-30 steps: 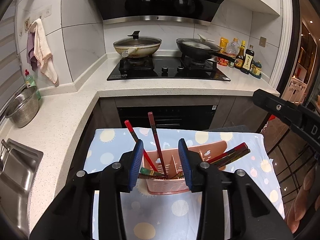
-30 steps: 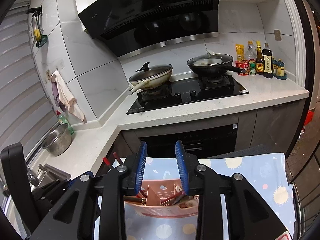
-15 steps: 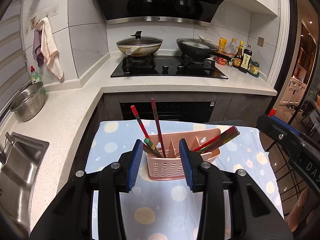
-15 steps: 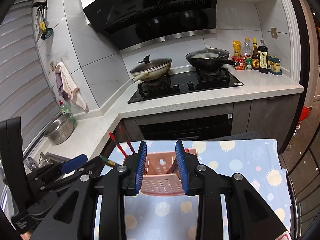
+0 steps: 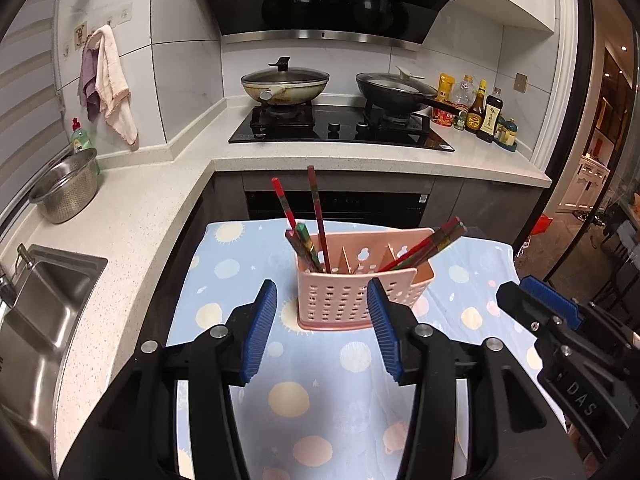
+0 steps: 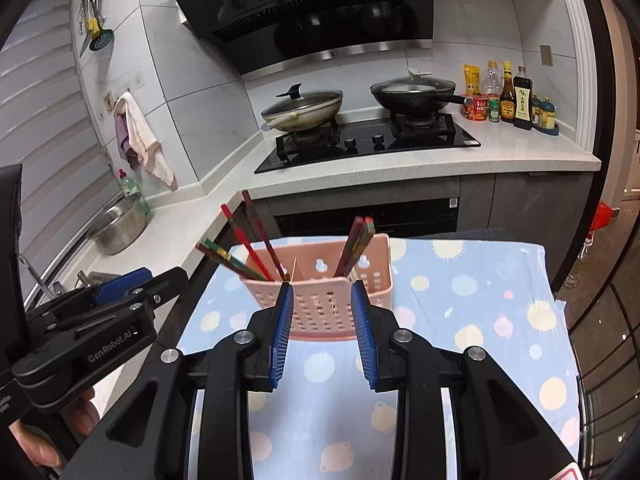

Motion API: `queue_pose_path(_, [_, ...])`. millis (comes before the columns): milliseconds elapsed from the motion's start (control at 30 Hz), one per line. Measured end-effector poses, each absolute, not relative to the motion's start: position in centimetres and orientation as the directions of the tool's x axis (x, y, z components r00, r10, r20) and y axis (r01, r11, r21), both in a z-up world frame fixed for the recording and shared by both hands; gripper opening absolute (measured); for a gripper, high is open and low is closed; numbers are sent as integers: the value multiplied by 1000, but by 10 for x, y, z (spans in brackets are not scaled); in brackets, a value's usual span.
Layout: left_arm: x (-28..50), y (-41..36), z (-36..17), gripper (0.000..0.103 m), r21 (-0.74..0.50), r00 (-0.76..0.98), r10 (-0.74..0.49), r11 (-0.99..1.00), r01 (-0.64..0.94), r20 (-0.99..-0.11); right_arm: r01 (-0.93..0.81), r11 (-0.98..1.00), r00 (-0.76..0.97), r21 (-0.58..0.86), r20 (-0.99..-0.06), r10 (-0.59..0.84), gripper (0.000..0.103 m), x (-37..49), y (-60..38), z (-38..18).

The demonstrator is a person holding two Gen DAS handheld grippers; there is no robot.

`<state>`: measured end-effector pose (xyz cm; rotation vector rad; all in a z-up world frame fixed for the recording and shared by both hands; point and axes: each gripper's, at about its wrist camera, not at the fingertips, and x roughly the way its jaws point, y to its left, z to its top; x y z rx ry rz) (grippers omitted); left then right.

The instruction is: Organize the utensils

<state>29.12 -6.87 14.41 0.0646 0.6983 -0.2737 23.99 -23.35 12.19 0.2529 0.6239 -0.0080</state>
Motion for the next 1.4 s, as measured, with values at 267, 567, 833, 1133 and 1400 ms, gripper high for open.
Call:
queue_pose_path(267, [270,-65,132,52,-31,724,-218,964,263,-655,95,972,784,215,-618,61,30,217,-227,99])
queue_pose_path(567, [250,-61,111,62,-22,708,-194,969,245,-679,116,976,765,183,-643,30,39,191,-226,79])
queue_pose_path(833, [235,-58,93,80,-8,698,-167,974,226,-696,124,983,759,136,-651,-5,61,172,-222,71])
queue_pose_path(1133, [221,-57,79,91,13,690,-140,977,211,-710,151,981,739,126,-674,-27,72,164,-223,60])
queue_pose_path(1400, [218,-52,66,95,12,671,-115,983,181,-733,173,971,722,163,-692,-12,85,161,-230,49])
